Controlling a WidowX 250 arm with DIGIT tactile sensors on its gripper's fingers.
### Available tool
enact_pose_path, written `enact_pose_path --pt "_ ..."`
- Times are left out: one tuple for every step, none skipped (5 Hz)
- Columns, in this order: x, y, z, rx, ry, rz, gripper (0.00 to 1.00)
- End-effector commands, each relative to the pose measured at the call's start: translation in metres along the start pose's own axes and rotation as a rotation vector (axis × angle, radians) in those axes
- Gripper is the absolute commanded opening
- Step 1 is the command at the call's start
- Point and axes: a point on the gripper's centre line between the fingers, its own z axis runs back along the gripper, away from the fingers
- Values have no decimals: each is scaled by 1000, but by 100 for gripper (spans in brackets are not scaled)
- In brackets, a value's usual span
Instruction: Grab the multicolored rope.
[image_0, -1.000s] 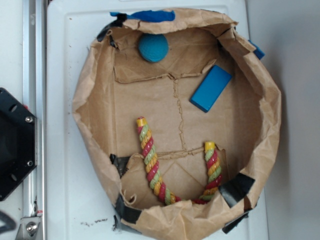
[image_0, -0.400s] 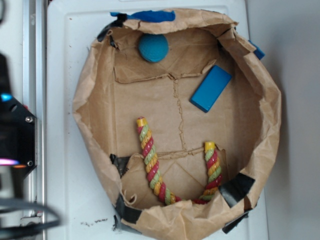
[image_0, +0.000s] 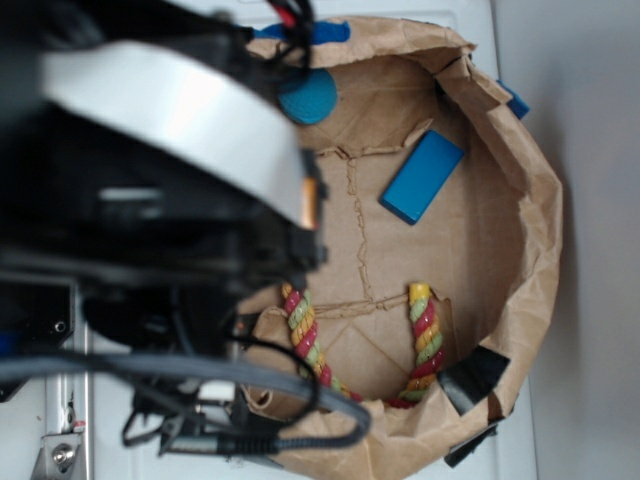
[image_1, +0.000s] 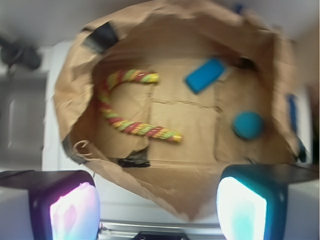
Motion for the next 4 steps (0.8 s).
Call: enact_pose_path --pt "5 -1 12 10 -53 1 100" --pt "5 -1 12 10 -53 1 100" --pt "42 34 -39 82 -68 -81 100" --pt "55 46 -63 119 -53 -131 100"
